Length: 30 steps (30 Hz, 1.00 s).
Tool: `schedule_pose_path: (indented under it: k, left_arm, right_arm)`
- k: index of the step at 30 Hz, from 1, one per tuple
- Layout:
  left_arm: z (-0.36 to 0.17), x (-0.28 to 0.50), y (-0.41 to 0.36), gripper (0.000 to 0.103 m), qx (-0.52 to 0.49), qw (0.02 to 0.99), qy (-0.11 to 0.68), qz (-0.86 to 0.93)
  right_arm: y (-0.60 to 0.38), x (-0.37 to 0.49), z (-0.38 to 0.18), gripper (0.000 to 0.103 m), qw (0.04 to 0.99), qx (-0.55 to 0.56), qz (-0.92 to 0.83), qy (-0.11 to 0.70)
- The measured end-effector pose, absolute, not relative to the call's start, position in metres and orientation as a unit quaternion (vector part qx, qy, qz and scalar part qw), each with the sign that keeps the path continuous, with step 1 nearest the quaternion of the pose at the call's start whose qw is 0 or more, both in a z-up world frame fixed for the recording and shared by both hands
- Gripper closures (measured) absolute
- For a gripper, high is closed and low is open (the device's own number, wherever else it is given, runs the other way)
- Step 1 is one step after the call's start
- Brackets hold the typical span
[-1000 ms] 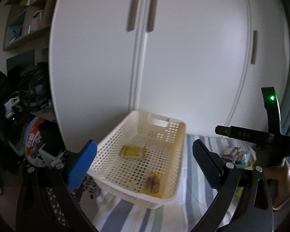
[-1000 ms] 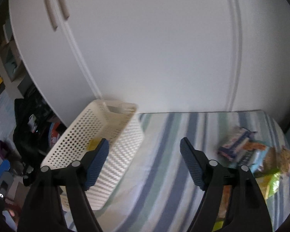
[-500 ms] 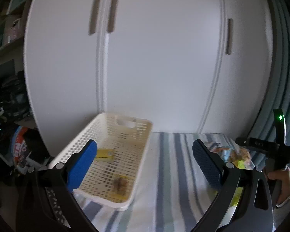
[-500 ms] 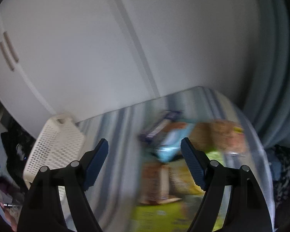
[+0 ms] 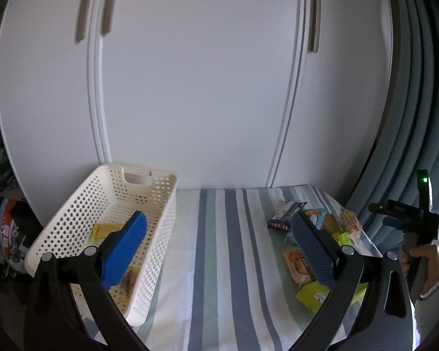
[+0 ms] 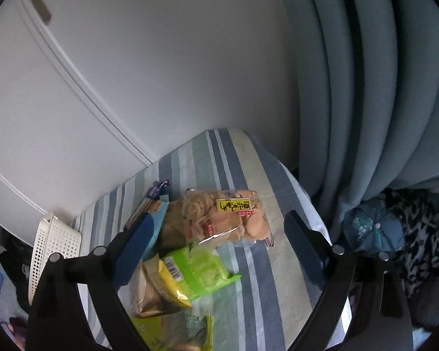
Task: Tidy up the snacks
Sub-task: 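Grasp the clear cookie bag with the right tool while the left tool reaches a blue biscuit pack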
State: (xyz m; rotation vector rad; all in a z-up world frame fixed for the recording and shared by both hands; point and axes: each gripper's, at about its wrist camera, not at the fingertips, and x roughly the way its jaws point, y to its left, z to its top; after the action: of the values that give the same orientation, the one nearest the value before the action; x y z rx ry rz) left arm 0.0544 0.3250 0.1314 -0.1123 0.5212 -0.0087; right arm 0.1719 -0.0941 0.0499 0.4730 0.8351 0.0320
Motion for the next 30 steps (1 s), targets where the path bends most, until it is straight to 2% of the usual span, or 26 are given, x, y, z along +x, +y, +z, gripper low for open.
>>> schedule_pose_path:
  k: [12,25,28,30]
  left_arm:
    - [0.113,0.089,0.323,0.003,-0.055,0.952,0.300,-0.018]
    - [0.101,0.125,0.303,0.003,-0.029,0.943,0.330,-0.025]
    - [0.098,0.135,0.296,0.003,-0.021,0.942,0.335,-0.029]
    - [0.093,0.144,0.291,0.003,-0.021,0.939,0.342,-0.035]
  right_arm:
    - [-0.097,0.218,-0.003,0.013,0.839,0.291,0.049,0.458]
    - [-0.099,0.234,-0.032,0.005,0.818,0.323,0.074,0.471]
    - [-0.092,0.233,-0.030,0.005,0.829,0.302,0.071,0.466]
    - [-0.085,0.232,-0.027,0.012,0.835,0.286,0.071,0.465]
